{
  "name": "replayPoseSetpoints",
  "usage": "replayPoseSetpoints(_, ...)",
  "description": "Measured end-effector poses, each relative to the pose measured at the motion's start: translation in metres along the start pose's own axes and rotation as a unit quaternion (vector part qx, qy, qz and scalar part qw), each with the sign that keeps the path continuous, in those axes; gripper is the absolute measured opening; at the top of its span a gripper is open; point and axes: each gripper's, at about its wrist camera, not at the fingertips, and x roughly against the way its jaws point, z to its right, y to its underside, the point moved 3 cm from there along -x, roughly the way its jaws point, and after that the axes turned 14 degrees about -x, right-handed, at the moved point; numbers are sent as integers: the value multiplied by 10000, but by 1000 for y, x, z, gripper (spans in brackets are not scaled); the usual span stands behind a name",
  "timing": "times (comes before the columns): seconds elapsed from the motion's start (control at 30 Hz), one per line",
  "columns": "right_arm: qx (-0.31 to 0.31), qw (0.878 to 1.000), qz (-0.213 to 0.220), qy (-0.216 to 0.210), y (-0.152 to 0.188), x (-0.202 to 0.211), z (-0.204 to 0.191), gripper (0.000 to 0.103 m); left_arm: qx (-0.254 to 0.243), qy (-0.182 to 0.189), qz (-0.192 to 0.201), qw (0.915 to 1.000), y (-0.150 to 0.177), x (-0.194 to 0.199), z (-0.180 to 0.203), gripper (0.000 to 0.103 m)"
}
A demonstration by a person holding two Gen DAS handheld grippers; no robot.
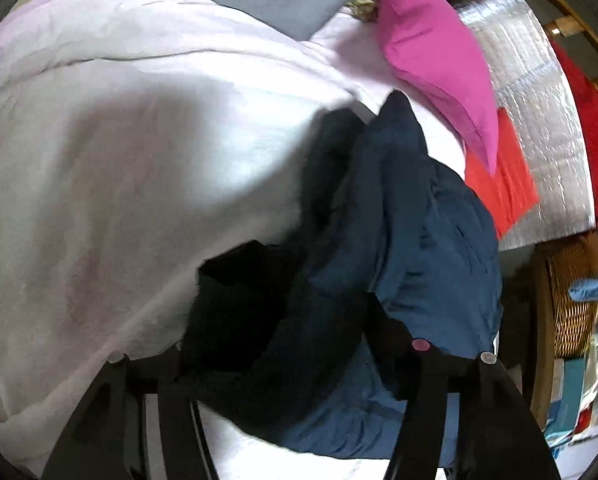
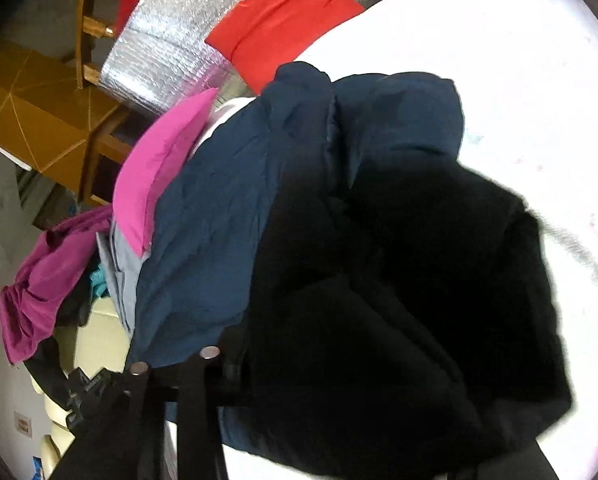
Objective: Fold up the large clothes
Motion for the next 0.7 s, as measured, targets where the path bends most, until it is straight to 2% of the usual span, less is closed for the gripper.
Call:
replayPoseSetpoints(0.1, 141, 9996, -165, 184, 4, 21, 1, 52, -40, -158, 192, 9997, 2, 22, 0, 62)
replayPoseSetpoints(0.17, 305, 9988, -229, 304, 12, 40, 4, 52, -169, -480, 586, 9970, 4, 44, 2, 62)
replayPoseSetpoints(0.2, 417, 9982, -236, 353, 17, 49, 4, 52, -279, -804, 935, 9920, 7, 61, 4, 61)
replayPoseSetpoints(0.3, 861, 9956, -111, 346, 31, 76, -6, 52, -710, -1333, 1651, 9746, 14, 92, 16, 64)
replayPoseSetpoints(0.37, 1156, 9932, 23, 152, 38, 85, -26, 52, -1225, -1544, 1836, 9630, 18, 94, 34, 65)
replayPoseSetpoints(0.43, 1377, 9903, 173, 31, 41, 84, -45, 52, -1722, -1540, 1810, 9560, 24, 84, 52, 66)
replayPoseSetpoints(0.53, 1544, 9879, 147, 92, 43, 59, -67, 50, -2415, -1600, 1370, 9473, 30, 53, 70, 66)
replayPoseSetpoints(0.6, 1543, 9878, 32, 205, 41, 32, -67, 50, -2666, -1893, 910, 9406, 29, 24, 74, 66)
replayPoseSetpoints(0.67, 1429, 9884, -197, 480, 42, 6, -57, 50, -2749, -2062, 659, 9368, 33, 10, 69, 69)
replayPoseSetpoints(0.7, 1385, 9884, -305, 547, 42, -6, -50, 50, -2746, -2070, 661, 9367, 35, 11, 68, 70)
